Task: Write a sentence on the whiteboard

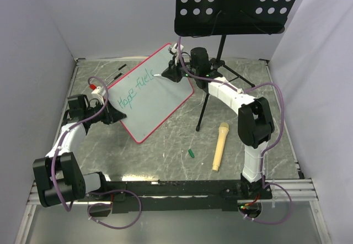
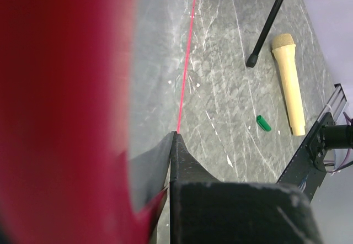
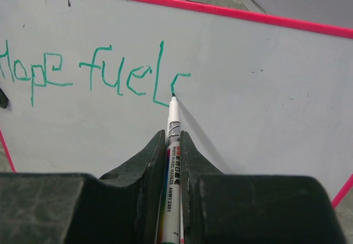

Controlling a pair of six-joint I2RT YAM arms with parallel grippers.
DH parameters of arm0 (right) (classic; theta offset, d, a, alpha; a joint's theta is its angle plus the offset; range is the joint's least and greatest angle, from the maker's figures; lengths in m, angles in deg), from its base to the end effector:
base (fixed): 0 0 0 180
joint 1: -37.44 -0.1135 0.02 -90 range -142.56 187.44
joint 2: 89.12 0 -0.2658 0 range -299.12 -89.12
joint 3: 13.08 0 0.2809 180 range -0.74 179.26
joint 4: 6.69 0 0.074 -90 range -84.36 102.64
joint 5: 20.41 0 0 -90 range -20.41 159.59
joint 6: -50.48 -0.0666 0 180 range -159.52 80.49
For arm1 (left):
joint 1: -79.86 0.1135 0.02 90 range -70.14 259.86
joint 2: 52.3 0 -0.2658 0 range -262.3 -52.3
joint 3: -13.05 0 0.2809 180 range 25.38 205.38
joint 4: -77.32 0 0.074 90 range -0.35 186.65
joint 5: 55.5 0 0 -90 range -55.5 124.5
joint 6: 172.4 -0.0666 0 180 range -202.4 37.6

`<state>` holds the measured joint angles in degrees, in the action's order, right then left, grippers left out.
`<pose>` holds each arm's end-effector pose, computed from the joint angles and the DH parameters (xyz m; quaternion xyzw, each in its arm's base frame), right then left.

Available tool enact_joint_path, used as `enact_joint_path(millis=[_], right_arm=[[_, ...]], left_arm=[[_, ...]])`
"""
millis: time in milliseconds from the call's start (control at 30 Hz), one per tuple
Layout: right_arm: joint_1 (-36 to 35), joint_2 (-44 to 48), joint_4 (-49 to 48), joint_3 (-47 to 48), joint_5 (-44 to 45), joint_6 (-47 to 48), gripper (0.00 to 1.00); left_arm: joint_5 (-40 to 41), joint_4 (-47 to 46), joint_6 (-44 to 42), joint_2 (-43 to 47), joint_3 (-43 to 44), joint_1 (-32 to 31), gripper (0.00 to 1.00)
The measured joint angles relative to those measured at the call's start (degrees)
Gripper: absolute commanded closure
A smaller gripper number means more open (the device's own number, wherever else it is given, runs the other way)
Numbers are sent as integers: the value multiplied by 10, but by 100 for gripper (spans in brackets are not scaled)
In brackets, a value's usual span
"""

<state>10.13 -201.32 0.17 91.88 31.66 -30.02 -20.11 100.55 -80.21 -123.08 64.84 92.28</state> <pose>0.4449 0.2758 0.2934 -0.4251 0.6445 0.3432 0.5349 0.2866 0.0075 0.1974 0.0810 0.8295 -0.3857 0.3958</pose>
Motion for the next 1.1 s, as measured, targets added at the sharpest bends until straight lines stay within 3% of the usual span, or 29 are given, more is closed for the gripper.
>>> enact_joint_path(millis=[1100], right_arm=[[8, 16, -13, -40, 16, 0, 100]], left_arm=[[0, 0, 0, 0, 0, 0, 99]])
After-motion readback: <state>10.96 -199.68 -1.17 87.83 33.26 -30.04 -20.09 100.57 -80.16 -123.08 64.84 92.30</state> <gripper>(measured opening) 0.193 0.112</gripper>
